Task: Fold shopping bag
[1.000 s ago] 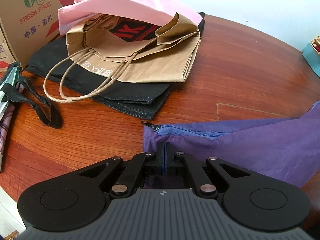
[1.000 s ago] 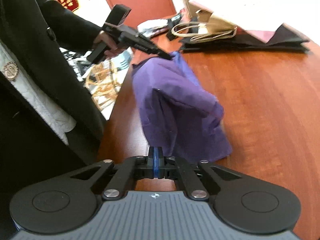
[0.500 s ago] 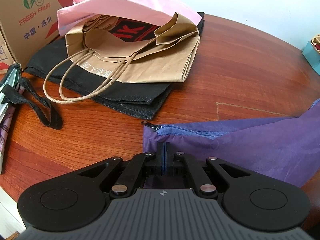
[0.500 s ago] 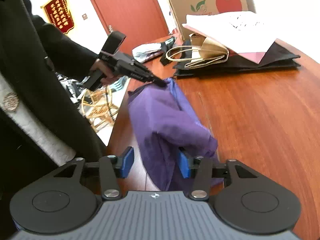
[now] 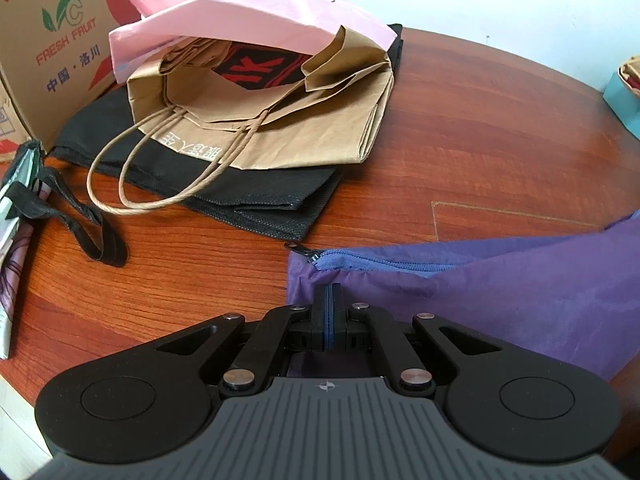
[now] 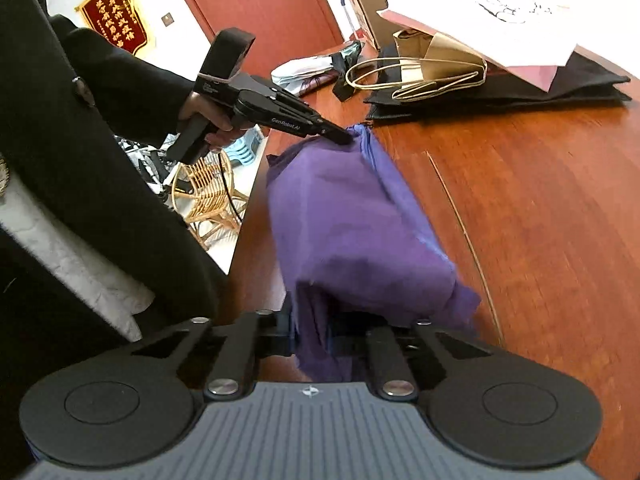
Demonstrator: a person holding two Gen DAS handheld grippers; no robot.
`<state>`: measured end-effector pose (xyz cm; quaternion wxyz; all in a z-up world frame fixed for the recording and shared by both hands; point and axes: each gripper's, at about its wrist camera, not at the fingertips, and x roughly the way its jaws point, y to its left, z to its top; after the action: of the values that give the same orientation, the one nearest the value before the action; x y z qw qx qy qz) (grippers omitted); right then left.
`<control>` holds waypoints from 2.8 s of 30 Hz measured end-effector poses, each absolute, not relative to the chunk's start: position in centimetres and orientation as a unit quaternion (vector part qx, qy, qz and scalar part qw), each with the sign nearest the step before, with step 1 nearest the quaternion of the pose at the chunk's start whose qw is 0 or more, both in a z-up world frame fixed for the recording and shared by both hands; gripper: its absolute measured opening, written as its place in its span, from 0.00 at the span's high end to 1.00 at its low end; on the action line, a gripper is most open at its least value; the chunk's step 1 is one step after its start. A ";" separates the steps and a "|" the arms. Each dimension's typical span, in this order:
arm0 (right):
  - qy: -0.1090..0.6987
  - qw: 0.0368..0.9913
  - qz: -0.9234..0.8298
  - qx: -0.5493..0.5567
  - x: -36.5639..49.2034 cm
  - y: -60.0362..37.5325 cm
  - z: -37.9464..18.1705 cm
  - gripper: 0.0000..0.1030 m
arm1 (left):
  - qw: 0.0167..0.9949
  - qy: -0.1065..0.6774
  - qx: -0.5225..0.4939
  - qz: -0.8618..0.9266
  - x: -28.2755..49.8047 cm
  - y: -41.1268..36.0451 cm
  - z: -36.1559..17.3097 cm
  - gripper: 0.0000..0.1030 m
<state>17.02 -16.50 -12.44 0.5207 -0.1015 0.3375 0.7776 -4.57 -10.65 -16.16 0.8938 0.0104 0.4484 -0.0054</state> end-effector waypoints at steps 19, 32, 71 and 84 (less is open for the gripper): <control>0.470 0.582 0.664 0.005 16.9 -21.0 -14.2 0.96 | 0.902 0.432 -0.009 0.001 -5.1 -10.3 -16.3 0.99; 0.488 0.642 0.591 -0.013 13.7 -20.5 -12.4 0.63 | 0.912 0.410 -0.020 -0.020 -5.8 -9.5 -16.6 0.98; 0.492 0.744 0.433 -0.134 14.8 -9.8 -11.4 0.80 | 0.878 0.453 -0.025 -0.155 -7.0 -10.4 -15.6 0.85; 0.497 0.776 0.377 -0.093 17.8 -14.5 -9.9 0.46 | 0.889 0.441 -0.047 -0.118 -8.9 -10.0 -14.8 0.84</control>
<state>17.79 -14.50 -9.90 0.7760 -0.0927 0.4968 0.3773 -8.91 -10.03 -14.79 0.8886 -0.0468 0.4409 -0.1177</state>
